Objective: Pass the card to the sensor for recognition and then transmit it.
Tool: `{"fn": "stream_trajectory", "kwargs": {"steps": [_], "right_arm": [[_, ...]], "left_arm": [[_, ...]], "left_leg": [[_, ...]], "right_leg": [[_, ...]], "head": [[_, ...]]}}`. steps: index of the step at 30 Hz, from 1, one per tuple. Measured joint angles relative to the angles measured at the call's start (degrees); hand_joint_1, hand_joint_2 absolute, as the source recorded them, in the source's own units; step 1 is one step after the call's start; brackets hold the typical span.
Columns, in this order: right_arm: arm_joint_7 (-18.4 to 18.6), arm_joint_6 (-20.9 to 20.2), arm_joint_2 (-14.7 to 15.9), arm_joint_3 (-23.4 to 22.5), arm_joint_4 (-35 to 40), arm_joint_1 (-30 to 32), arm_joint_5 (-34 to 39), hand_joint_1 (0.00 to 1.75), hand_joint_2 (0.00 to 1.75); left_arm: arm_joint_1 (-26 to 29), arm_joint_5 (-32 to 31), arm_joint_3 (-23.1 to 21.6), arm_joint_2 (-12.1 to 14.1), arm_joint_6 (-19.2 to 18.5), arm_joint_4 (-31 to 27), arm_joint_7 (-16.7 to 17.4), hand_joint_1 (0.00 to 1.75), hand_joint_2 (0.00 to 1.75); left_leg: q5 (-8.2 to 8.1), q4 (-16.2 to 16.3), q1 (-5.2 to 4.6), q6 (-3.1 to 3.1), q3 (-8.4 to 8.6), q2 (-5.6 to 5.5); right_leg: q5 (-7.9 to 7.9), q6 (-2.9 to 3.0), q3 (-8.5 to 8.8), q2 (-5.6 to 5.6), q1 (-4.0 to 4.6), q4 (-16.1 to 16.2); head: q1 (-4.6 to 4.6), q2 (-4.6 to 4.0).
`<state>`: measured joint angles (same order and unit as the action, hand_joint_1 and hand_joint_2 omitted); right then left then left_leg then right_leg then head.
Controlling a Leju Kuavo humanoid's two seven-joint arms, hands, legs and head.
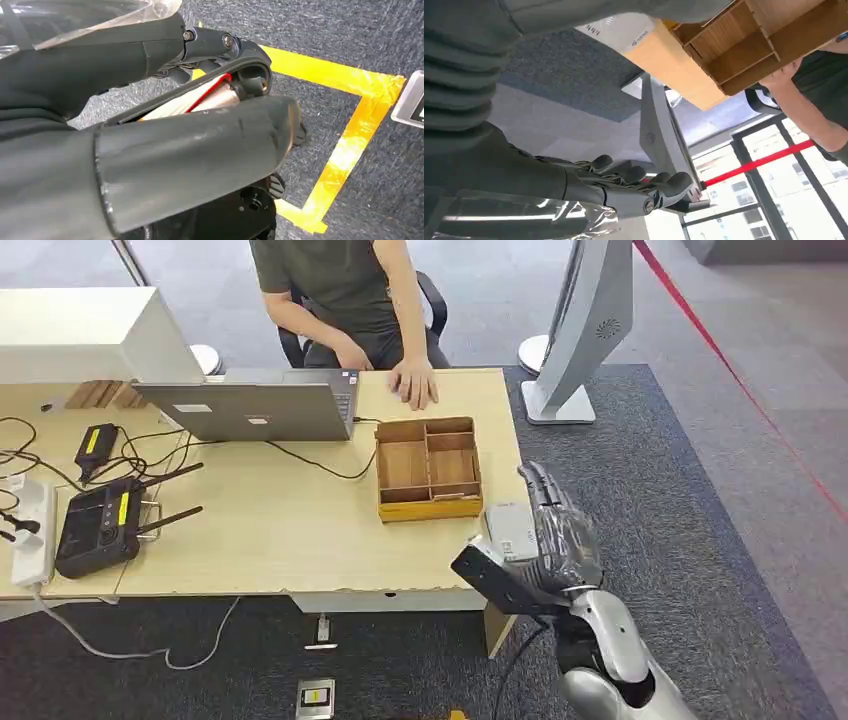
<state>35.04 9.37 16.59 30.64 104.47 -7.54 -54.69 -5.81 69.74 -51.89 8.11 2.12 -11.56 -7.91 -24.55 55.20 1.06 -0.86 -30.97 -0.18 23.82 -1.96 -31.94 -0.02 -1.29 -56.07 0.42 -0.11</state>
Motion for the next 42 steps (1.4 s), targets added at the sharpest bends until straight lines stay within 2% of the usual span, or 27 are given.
{"fn": "stream_trajectory", "kwargs": {"steps": [6,10,15,20,24,26,42], "right_arm": [[-0.1,0.1,-4.2,1.7,-5.8,-1.3,-2.3,0.0,1.75],[-2.6,1.8,-7.1,2.8,-11.5,-3.9,-3.5,0.0,1.75],[-2.9,2.4,-9.7,3.7,-17.0,-6.9,-5.2,0.0,1.75],[-2.1,3.7,-11.3,4.2,-20.7,-8.7,-9.5,0.0,1.75],[-1.9,6.4,-12.6,4.8,-24.6,-11.4,-20.6,0.0,1.75],[-2.3,6.7,-13.1,5.0,-26.4,-12.3,-23.6,0.0,1.75],[-4.7,6.6,-15.8,5.7,-37.4,-16.6,-25.5,0.0,1.75]], "left_arm": [[0.0,0.2,0.3,-0.4,0.3,0.0,0.0,0.0,0.0],[-0.1,0.4,0.3,-0.5,0.8,0.0,0.0,0.0,0.0],[-0.2,0.7,0.3,-0.7,1.0,0.0,-0.1,0.0,0.0],[-0.2,0.8,0.4,-0.7,1.0,0.0,-0.1,0.0,0.0],[-0.1,0.7,0.4,-0.8,1.0,0.0,-0.4,0.0,0.0],[-0.1,0.7,0.5,-0.8,1.0,0.0,-0.5,0.0,0.0],[-0.1,0.4,1.2,-1.0,1.0,0.0,-0.5,0.0,0.0]], "left_leg": [[0.0,0.0,0.0,0.0,-0.01,0.0],[0.02,0.0,0.01,-0.02,-0.02,-0.02],[0.03,0.0,0.02,-0.03,0.0,-0.03],[0.03,0.0,0.02,-0.04,-0.01,-0.01],[0.03,0.0,0.01,-0.04,-0.01,-0.02],[0.03,0.0,0.02,-0.04,0.0,-0.02],[0.03,0.0,0.02,-0.04,0.0,-0.01]], "right_leg": [[0.0,0.0,0.01,0.0,0.0,0.0],[0.0,0.0,0.01,-0.01,0.0,0.0],[0.0,0.01,0.0,-0.01,0.01,0.0],[-0.01,0.01,0.0,-0.01,0.01,0.0],[-0.01,0.01,-0.01,-0.01,0.01,0.0],[-0.01,0.01,0.0,-0.01,0.01,0.0],[-0.01,0.01,-0.01,-0.01,0.01,0.0]], "head": [[0.0,0.0],[-0.02,0.0],[0.04,0.0],[0.07,0.0],[0.04,0.0],[0.04,0.0],[0.04,0.0]]}}
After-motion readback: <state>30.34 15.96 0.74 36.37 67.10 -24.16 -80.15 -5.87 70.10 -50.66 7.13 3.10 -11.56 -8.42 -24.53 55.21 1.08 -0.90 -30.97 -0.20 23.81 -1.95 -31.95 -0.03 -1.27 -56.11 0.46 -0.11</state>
